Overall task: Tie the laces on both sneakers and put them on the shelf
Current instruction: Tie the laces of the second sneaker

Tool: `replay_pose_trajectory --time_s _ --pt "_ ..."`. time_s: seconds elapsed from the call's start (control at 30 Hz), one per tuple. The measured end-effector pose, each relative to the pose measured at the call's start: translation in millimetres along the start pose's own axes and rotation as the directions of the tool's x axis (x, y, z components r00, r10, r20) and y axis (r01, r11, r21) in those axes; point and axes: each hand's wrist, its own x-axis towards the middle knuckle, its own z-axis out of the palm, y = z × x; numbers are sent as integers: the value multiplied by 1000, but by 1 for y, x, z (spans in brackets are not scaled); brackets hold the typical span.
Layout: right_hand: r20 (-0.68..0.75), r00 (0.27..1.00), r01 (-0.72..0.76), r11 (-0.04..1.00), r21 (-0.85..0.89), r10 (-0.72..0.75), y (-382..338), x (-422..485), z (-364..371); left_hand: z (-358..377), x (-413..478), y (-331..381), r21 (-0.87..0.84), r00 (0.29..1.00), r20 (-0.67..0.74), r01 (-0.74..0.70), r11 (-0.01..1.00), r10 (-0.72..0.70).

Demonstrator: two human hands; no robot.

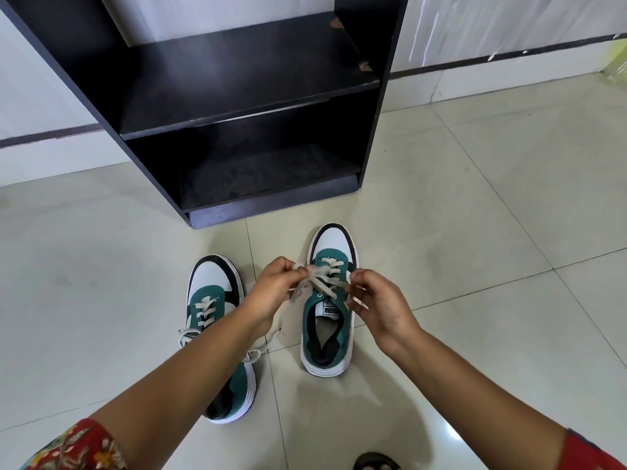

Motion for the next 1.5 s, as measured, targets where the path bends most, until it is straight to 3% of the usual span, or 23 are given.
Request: replay_pose_trajectory --time_s 0.17,0.27,0.33,0.37,0.43,0.5,0.57,0.63,0.7,0.77,0.8,0.83,0.87,0.9,0.93,0.97,1.0,1.07,1.13,1.17,1.27,1.37,1.5 --pt "66 998 33 949 -314 -13 8 1 3 8 -5 -6 -66 999 44 -8 998 11" --pt "16 969 226 867 -445 -245 15 5 0 10 -6 -3 -23 995 92 -35 999 37" --pt "91 867 439 665 -604 -489 13 7 -8 8 -7 -2 7 991 122 -56 998 55" --pt "211 817 521 530 -670 -537 9 7 -9 7 -7 -1 12 989 131 -70 997 68" --pt "437 811 575 393 -717 -389 2 11 -6 8 -10 2 -4 982 149 -114 993 114" --pt "487 844 535 406 -741 -225 -1 18 0 10 -12 4 -24 978 140 -155 988 156" --pt "469 839 544 410 -732 -276 0 25 0 8 -13 5 -2 984 56 -169 986 169" --pt "405 855 517 469 -716 -324 1 28 -7 -3 -10 1 210 966 -82 -222 952 244" --pt "334 907 420 624 -659 -257 0 29 -21 -22 -7 -9 593 938 -87 -221 774 334" --pt "283 943 319 716 -621 -175 -2 26 -35 -34 -4 -18 877 954 21 -162 453 300" --pt "224 958 281 715 -641 -176 -4 25 -41 -34 -2 -23 939 960 73 -157 305 270" --pt "141 967 248 644 -723 -214 -5 24 -46 -32 -2 -28 960 958 124 -181 212 258" --pt "69 964 185 457 -870 -258 -8 23 -52 -27 -2 -32 955 947 172 -228 188 272" --pt "28 957 73 150 -986 -288 -9 21 -56 -20 -2 -33 935 928 211 -283 213 307" --pt "32 959 -11 -151 -989 -282 -9 19 -58 -15 -1 -34 904 906 241 -340 260 347" --pt "55 967 -28 -317 -948 -249 -6 17 -58 -10 -1 -34 875 886 266 -387 292 379" --pt "101 965 17 -327 -945 -241 -2 17 -55 -7 1 -34 858 870 285 -418 297 402" --pt "302 898 246 -204 -948 -320 1 12 -41 -5 6 -36 855 840 302 -448 261 451" --pt "540 744 443 -314 -840 -393 5 14 -27 -7 11 -36 869 817 305 -449 207 489" --pt "595 705 471 -372 -800 -386 7 17 -25 -7 11 -36 876 805 318 -451 169 501" --pt "551 769 458 -321 -829 -325 2 16 -27 -8 8 -37 887 778 332 -449 102 534" --pt "415 850 435 -10 -900 -324 3 15 -32 -10 3 -41 898 762 308 -430 90 570" --pt "427 816 458 -16 -889 -389 21 10 -27 -11 -2 -42 904 808 270 -400 151 524"
